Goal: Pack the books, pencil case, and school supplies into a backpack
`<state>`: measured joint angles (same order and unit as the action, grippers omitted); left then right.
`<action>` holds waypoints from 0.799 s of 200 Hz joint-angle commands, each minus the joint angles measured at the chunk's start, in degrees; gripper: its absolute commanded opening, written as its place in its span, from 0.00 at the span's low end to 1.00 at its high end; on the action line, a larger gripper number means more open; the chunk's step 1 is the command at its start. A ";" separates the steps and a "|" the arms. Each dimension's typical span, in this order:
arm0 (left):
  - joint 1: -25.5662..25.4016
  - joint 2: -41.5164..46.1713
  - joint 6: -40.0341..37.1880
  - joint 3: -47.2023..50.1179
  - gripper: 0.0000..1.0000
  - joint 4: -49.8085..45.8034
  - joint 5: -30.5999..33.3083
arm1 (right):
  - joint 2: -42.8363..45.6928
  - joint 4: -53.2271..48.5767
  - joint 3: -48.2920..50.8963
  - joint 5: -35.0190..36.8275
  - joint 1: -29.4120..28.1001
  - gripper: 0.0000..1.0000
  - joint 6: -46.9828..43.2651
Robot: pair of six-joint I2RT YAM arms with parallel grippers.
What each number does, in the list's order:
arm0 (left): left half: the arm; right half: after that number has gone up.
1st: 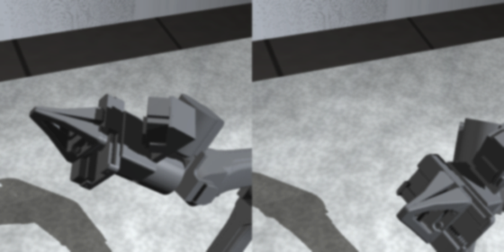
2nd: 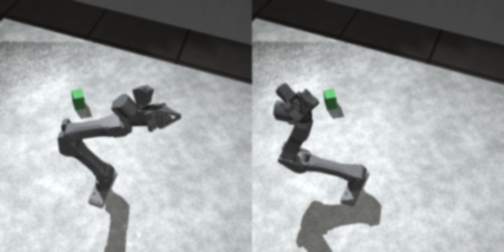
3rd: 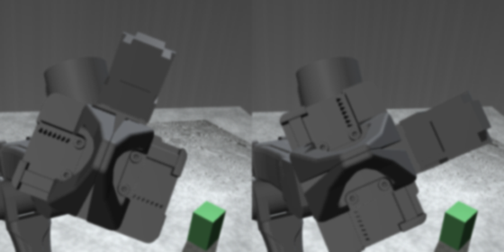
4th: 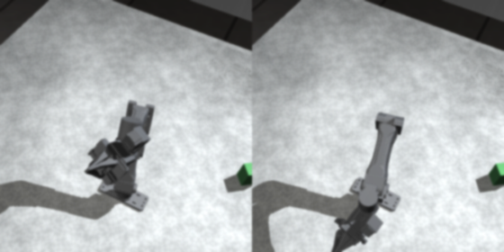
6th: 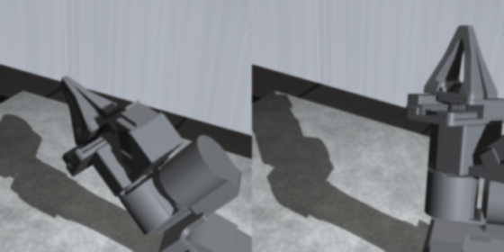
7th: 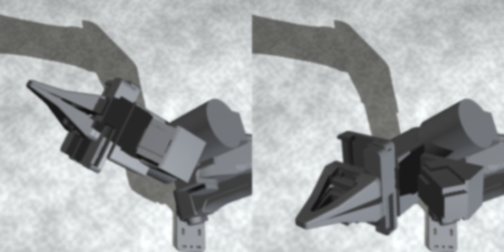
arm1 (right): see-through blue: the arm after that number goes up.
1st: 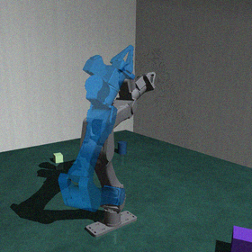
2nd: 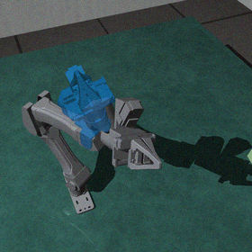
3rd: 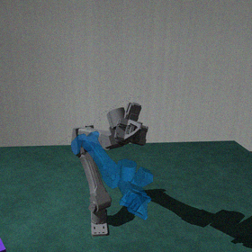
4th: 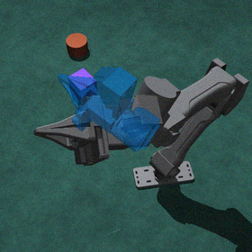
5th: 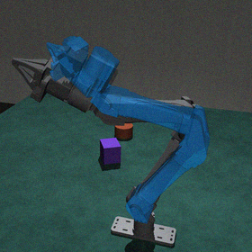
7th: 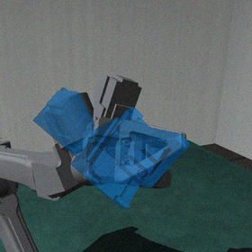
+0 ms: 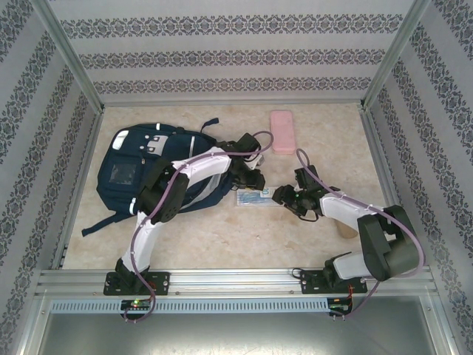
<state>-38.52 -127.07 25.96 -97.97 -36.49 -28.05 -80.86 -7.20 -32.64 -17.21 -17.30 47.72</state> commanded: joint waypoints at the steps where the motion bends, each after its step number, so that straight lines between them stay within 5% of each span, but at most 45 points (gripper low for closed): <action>1: -0.81 0.08 -1.39 2.69 0.32 -2.11 -0.38 | -4.13 1.67 -0.80 -1.16 1.83 0.56 -0.81; 70: -3.61 5.72 3.98 9.70 0.31 2.66 -6.92 | -15.20 -0.26 -12.96 -5.63 7.19 0.56 -7.97; 160: -1.23 6.06 1.32 5.63 0.27 -0.88 -2.04 | -2.32 1.32 -0.30 -2.72 2.35 0.56 0.02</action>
<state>-41.21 -121.75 29.34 -91.64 -34.28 -32.47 -83.85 -7.57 -36.34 -21.28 -12.93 43.88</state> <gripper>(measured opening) 0.280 0.563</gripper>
